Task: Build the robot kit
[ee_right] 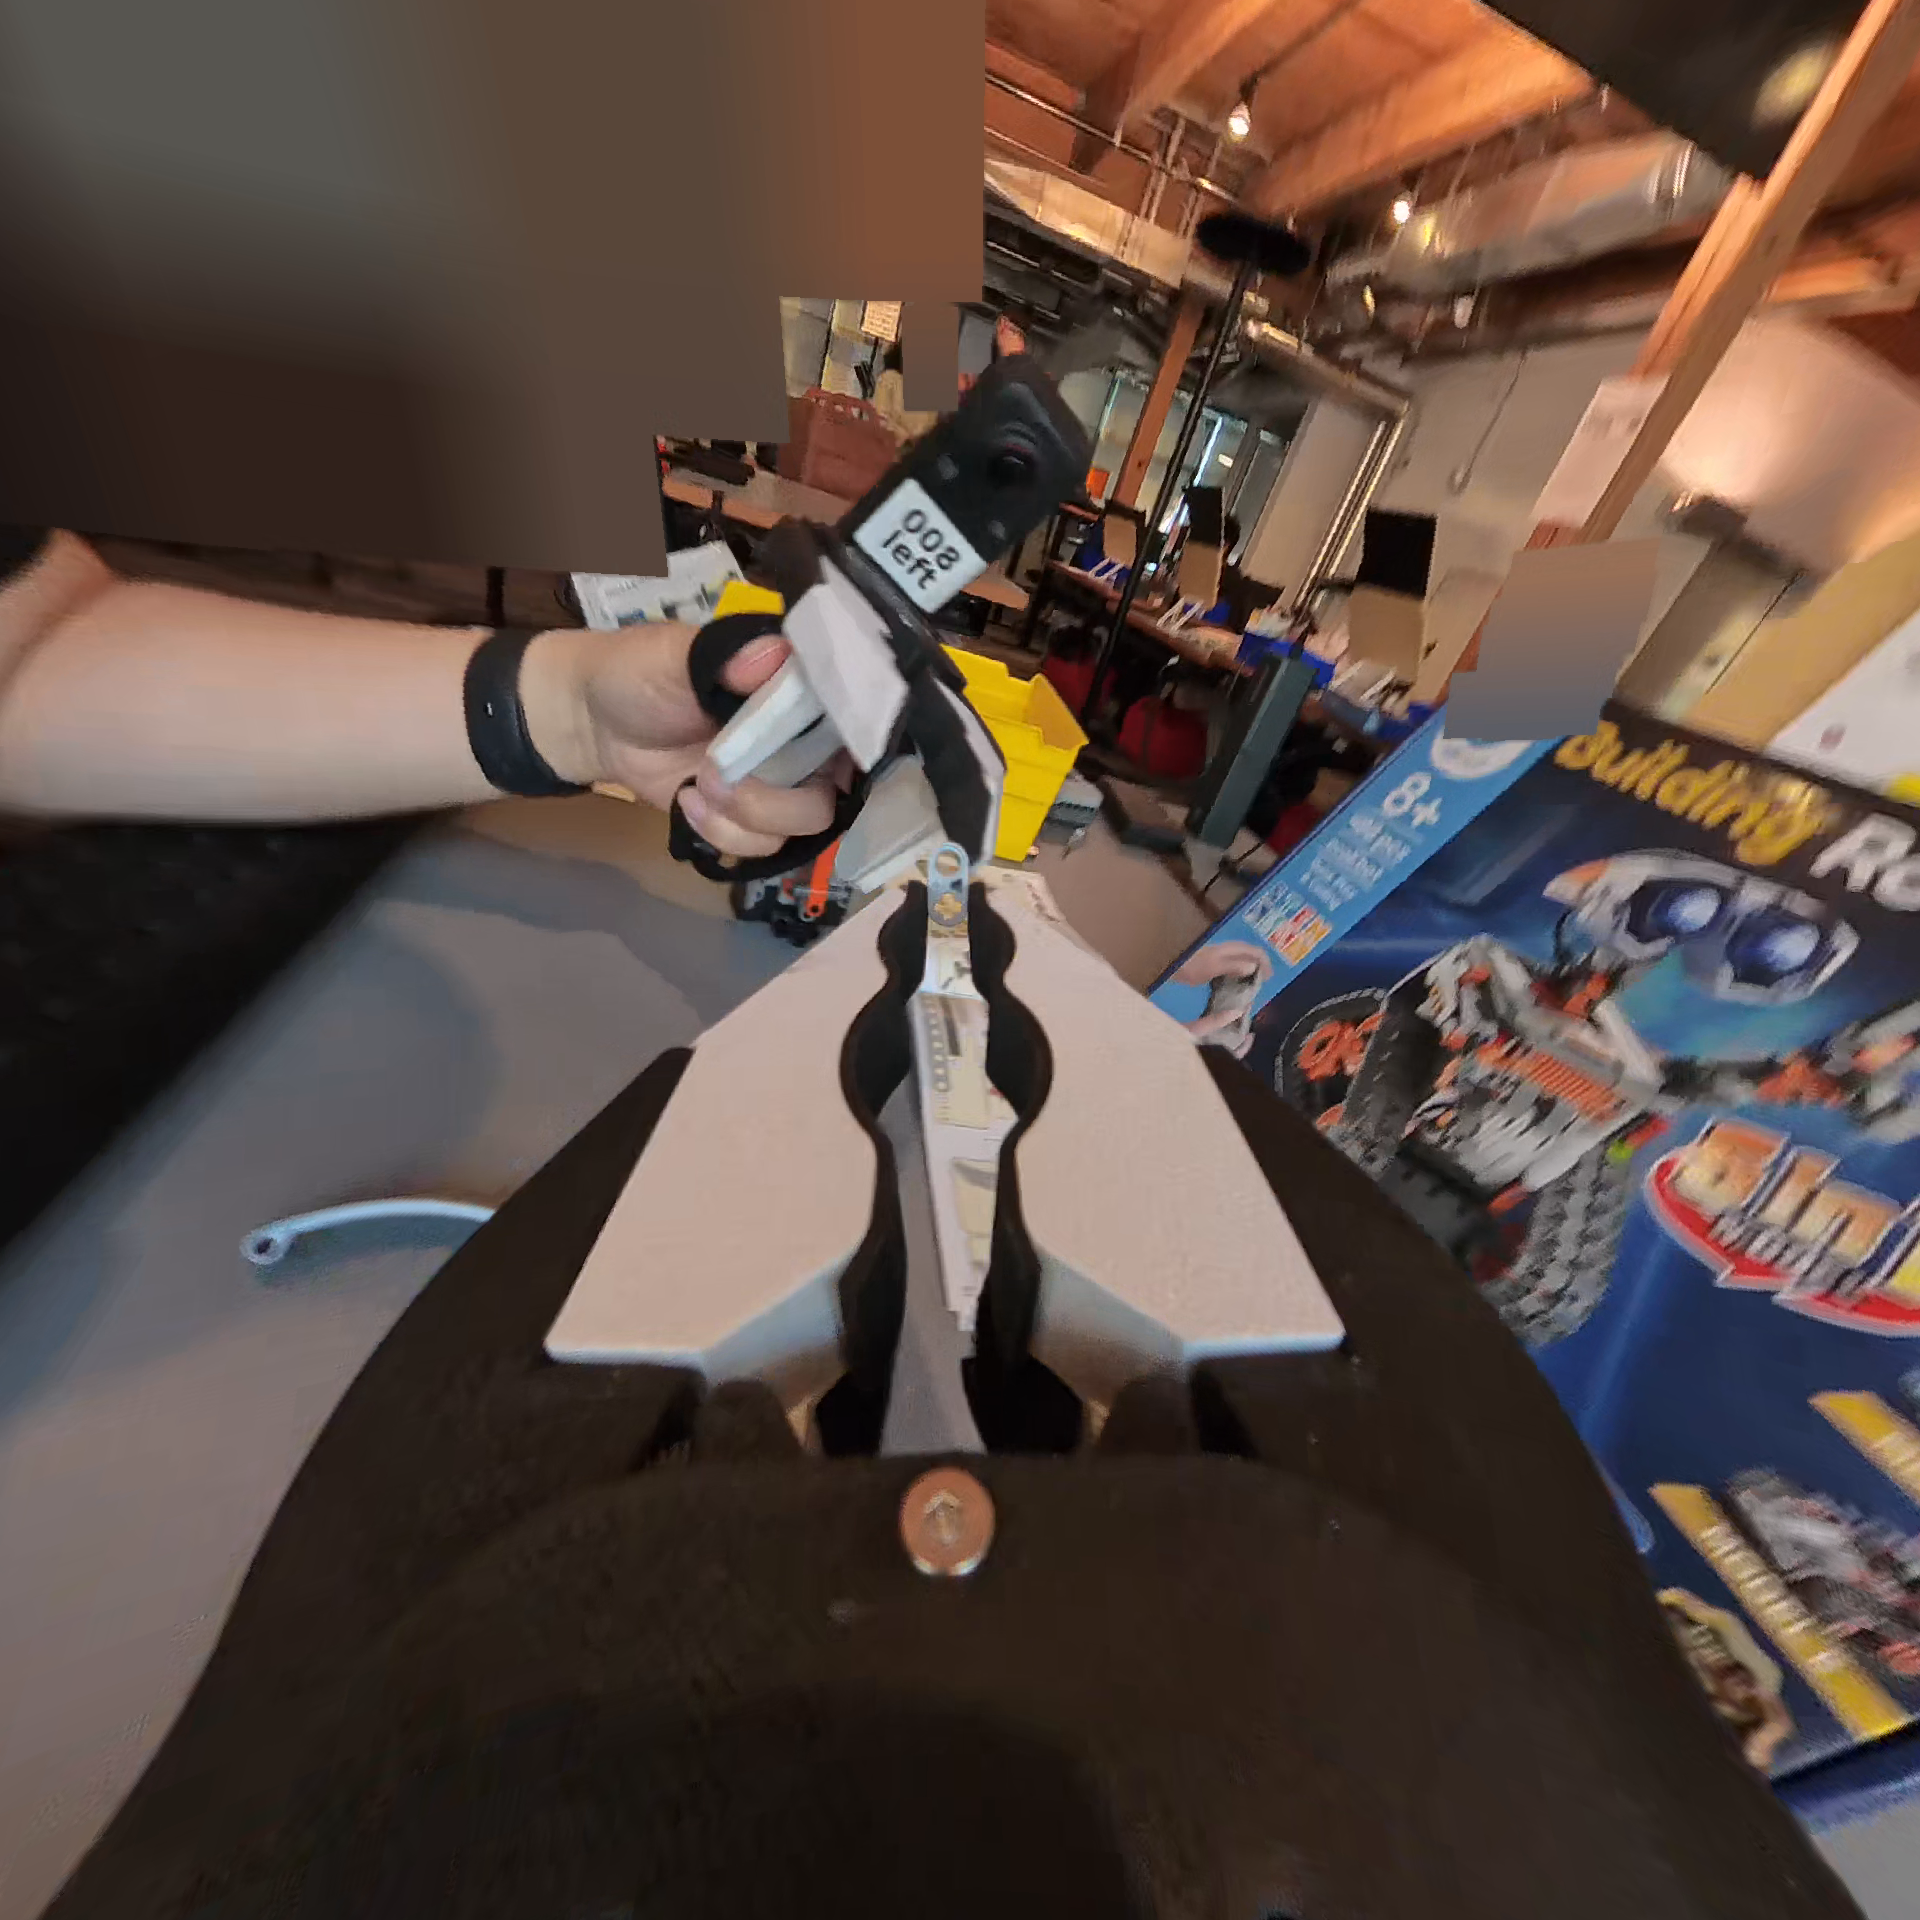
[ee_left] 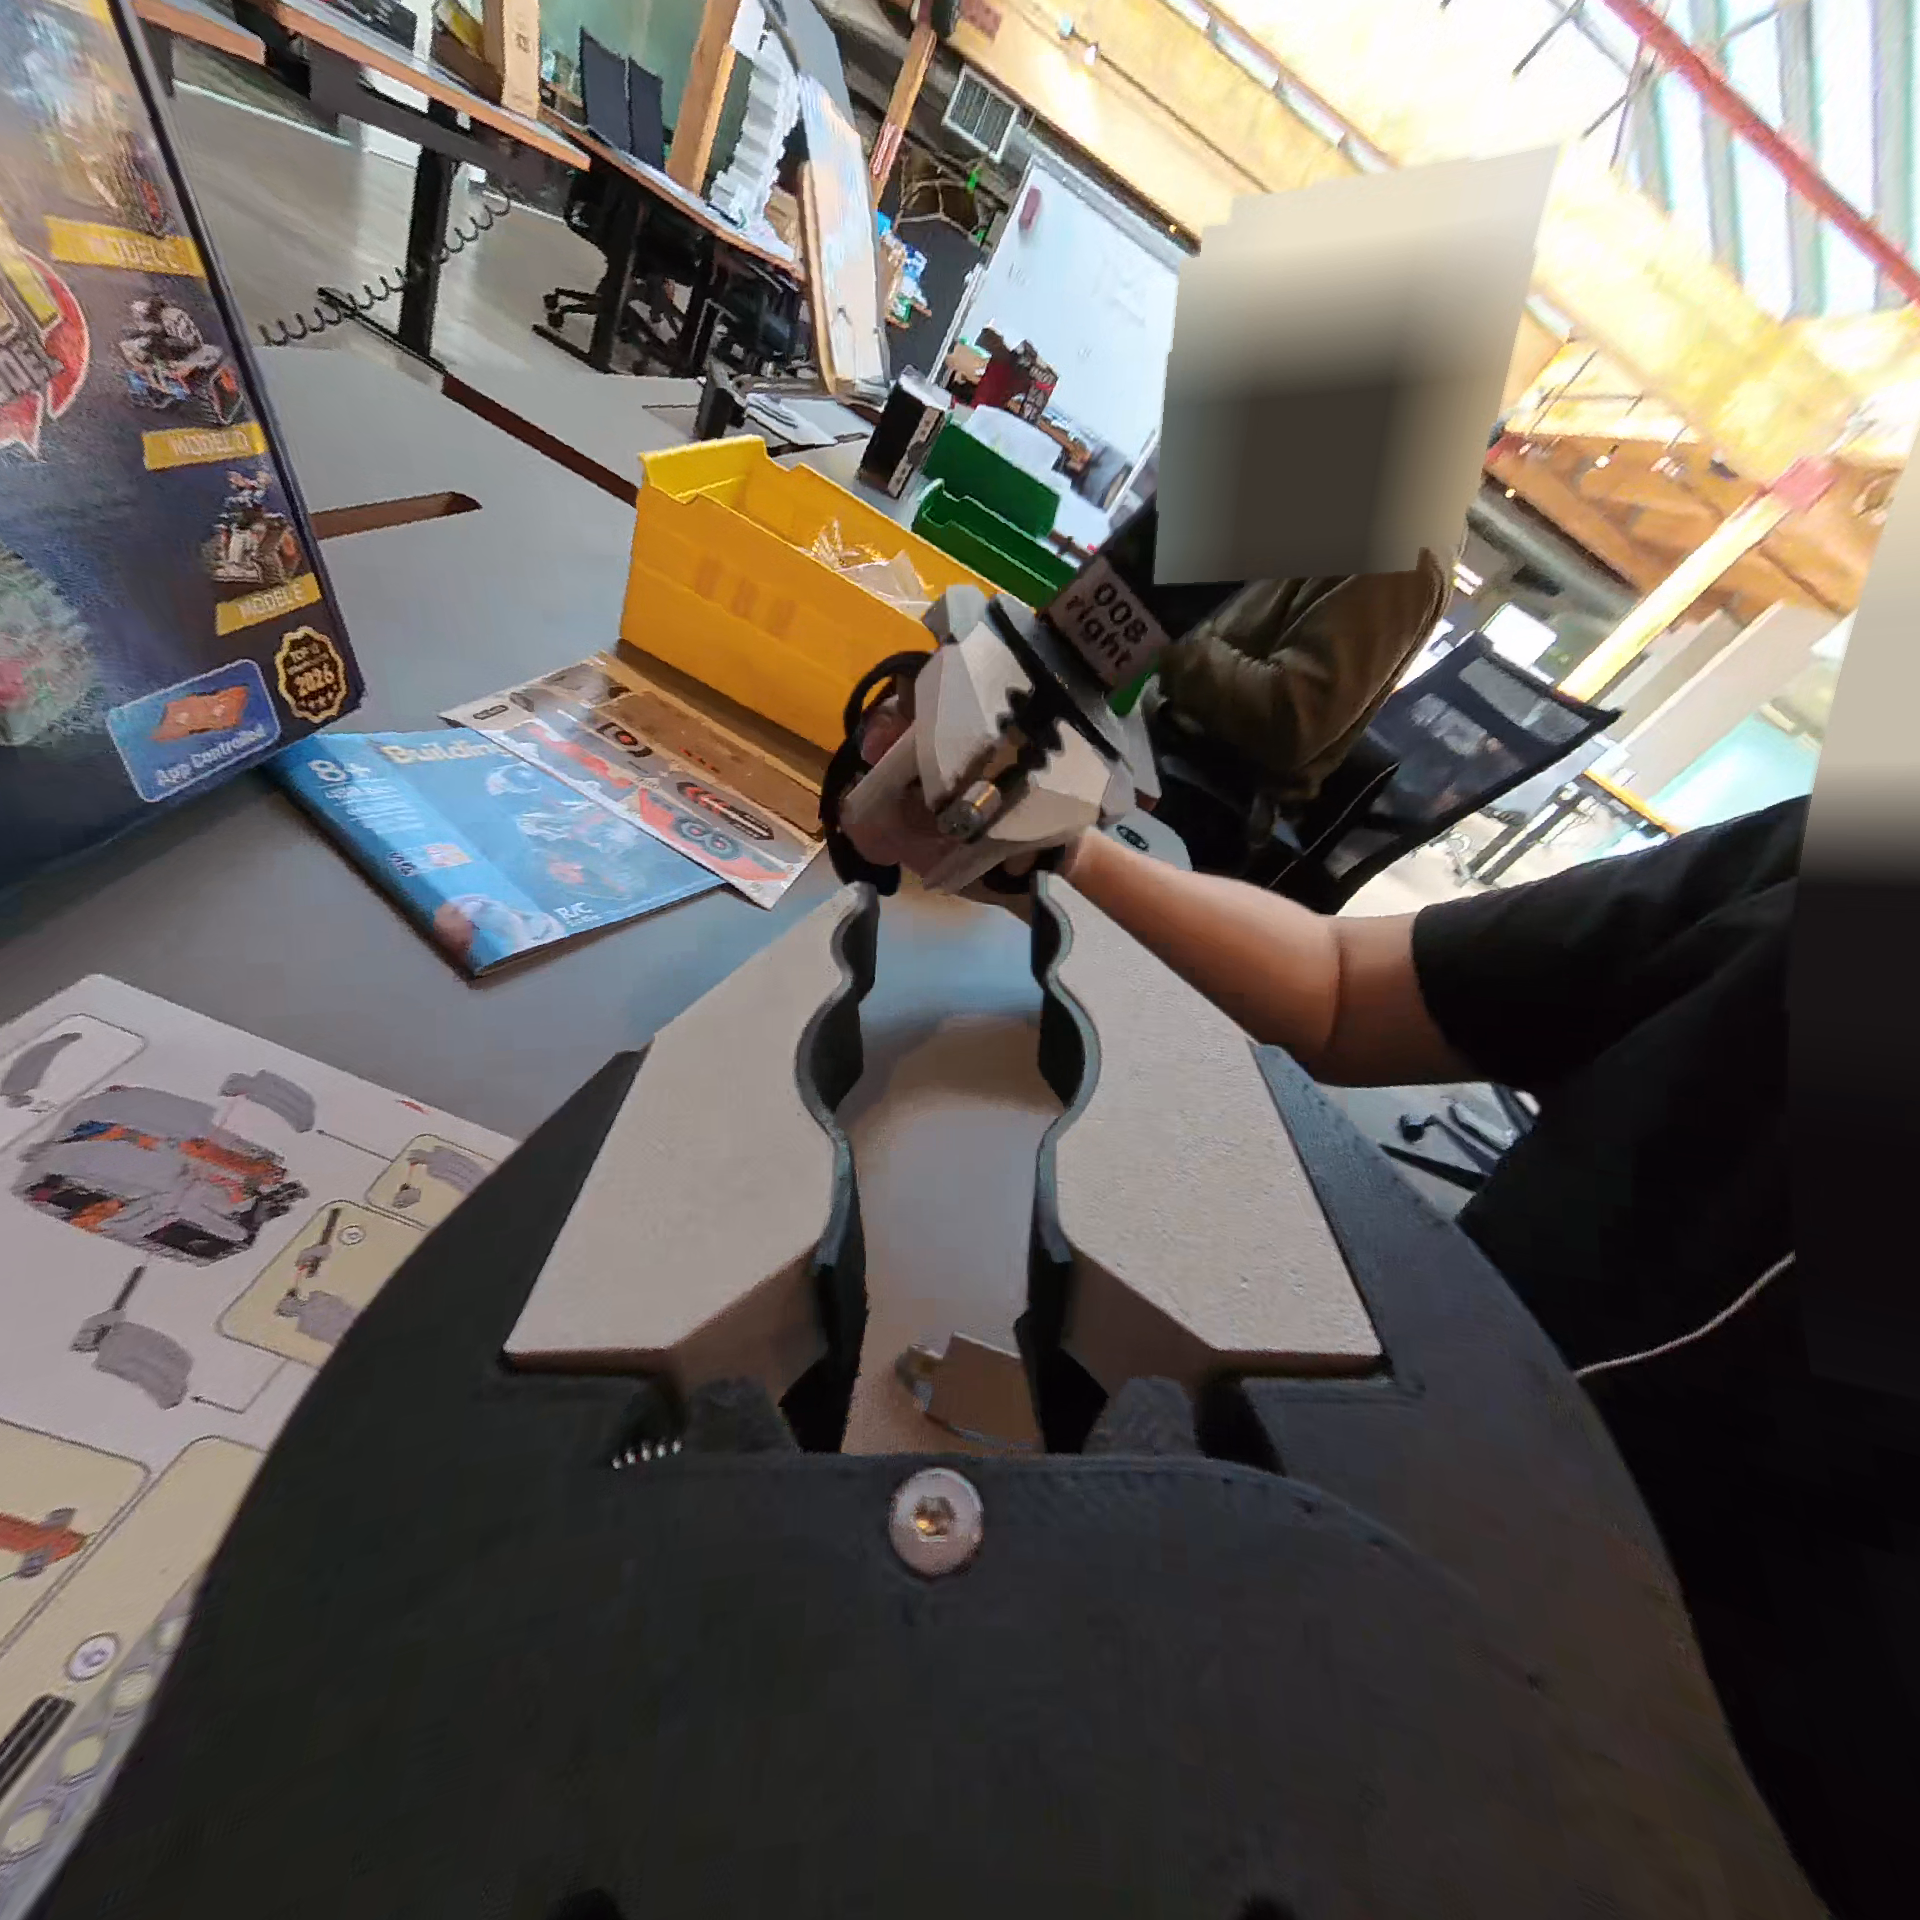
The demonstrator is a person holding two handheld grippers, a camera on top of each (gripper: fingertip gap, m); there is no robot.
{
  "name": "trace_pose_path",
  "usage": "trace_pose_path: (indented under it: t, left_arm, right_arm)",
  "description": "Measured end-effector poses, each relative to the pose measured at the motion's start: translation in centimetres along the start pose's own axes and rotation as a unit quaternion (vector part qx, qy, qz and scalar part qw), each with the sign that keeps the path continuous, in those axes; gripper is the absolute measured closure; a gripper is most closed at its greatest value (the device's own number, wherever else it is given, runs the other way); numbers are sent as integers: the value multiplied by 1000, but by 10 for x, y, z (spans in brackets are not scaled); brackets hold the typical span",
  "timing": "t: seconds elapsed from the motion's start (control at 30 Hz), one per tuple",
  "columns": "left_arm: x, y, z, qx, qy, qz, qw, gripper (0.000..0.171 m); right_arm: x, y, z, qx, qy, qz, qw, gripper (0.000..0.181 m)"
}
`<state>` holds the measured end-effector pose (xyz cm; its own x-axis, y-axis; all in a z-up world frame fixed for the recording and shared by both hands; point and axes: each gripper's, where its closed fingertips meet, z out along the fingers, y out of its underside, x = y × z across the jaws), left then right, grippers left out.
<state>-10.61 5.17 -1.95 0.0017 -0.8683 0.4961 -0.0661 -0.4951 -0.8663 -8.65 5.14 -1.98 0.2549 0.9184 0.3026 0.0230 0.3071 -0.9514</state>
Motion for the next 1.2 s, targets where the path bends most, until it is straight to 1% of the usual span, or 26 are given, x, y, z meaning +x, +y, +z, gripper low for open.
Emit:
trace_pose_path:
  t: [0.07,0.17,0.27,0.37,0.5,0.63,0.7,0.77,0.8,1.0,1.2]
  left_arm:
    - [3,-2,-1,9,22,-31,999,137]
    - [10,-2,1,12,63,-72,995,128]
    - [14,4,7,-2,83,-90,993,125]
    - [19,8,11,-11,100,-99,990,129]
    - [20,9,12,-14,101,-95,990,135]
    - [23,5,13,-1,117,-103,988,137]
    - [25,6,15,-2,125,-106,987,143]
    - [22,13,18,-17,112,-92,989,155]
    - [21,15,19,-22,107,-86,990,157]
    - [21,15,18,-25,113,-105,988,157]
    - [16,17,18,-30,95,-100,990,157]
  right_arm:
    - [-8,-2,4,-2,1,-68,998,176]
    - [-14,-3,9,-13,9,-117,993,176]
    - [-16,-7,12,-13,23,-154,988,176]
    - [-18,-10,13,-13,27,-182,983,176]
    - [-18,-4,14,-24,27,-183,983,176]
    - [-19,-7,14,-13,24,-179,983,176]
    - [-20,-7,15,-16,23,-186,982,176]
    - [-22,-7,15,-14,16,-187,982,176]
    - [-23,-5,15,-17,15,-189,982,176]
    - [-24,-4,16,-29,19,-216,976,176]
    - [-21,0,16,-43,24,-222,974,176]
